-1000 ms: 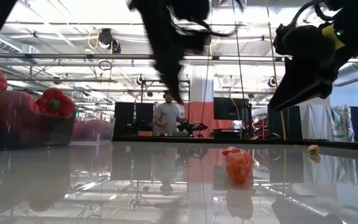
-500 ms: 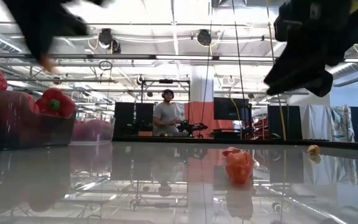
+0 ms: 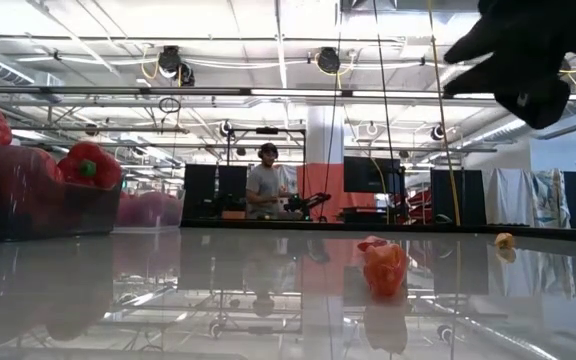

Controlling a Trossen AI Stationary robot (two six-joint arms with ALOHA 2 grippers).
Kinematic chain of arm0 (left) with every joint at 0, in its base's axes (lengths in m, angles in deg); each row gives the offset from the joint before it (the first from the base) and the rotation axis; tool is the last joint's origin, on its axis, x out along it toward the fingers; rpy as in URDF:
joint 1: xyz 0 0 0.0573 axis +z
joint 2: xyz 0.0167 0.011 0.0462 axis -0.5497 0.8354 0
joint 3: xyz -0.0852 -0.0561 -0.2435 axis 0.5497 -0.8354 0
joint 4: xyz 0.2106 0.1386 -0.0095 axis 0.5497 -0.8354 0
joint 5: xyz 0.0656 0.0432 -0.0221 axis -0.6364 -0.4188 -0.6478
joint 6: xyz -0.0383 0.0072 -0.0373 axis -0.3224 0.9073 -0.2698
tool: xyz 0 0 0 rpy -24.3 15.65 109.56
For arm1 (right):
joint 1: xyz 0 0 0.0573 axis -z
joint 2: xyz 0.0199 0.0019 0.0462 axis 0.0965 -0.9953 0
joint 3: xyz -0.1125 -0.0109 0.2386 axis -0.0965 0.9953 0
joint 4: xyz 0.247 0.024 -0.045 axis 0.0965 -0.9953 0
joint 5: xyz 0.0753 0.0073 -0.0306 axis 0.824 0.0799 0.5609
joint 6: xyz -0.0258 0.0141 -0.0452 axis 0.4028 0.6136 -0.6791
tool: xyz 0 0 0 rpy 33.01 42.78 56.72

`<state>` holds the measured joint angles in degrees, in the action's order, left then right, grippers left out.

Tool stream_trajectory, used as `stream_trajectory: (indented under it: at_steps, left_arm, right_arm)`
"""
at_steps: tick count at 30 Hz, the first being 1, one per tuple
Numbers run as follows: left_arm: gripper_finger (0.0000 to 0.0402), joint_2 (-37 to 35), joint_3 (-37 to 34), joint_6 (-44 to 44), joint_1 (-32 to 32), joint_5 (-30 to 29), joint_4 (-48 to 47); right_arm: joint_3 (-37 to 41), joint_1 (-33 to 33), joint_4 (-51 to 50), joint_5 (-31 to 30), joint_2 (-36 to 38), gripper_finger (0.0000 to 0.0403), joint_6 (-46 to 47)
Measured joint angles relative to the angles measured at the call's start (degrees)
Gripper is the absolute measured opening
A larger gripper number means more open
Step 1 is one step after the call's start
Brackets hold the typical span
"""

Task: Sort produce into baskets
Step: Put the yellow chili pepper into the bottom gray bin

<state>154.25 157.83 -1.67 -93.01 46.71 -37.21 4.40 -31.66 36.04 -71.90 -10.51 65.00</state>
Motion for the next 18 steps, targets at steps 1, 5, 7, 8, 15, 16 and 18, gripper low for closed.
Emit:
stream_trajectory:
  at_steps: [1, 5, 7, 8, 15, 16, 18]
  left_arm:
    - [0.0028, 0.59, 0.0, -2.14, -1.11, -1.12, -0.46]
    - [0.0028, 3.34, 0.0, -9.06, -3.6, -3.45, -2.27]
    - [0.0028, 5.22, -0.02, -11.25, -4.08, -3.37, -2.08]
    - [0.0028, 6.06, -0.02, -12.15, -4.21, -3.35, -2.02]
    - [0.0032, 12.83, -0.01, -8.75, -4.21, -2.85, -1.46]
    - [0.0036, 13.8, 0.0, -8.12, -4.21, -2.45, -1.74]
    - [0.0048, 15.28, -0.02, -7.9, -4.21, -1.51, -2.35]
  right_arm:
    - [0.0, -0.48, 0.54, -1.13, 0.0, 0.013, -0.04]
    - [0.0, -2.18, 1.79, -3.94, -1.03, 0.013, 0.16]
    - [0.0, -2.82, 2.81, -4.11, -2.16, 0.013, 0.6]
    - [-0.02, -3.06, 3.36, -4.08, -2.89, 0.013, 1.15]
    - [-0.02, -3.8, 4.79, -3.42, -6.59, 0.013, 4.3]
    - [-0.02, -3.8, 4.81, -3.43, -6.91, 0.013, 4.62]
    - [-0.02, -3.8, 5.08, -3.43, -7.37, 0.013, 5.08]
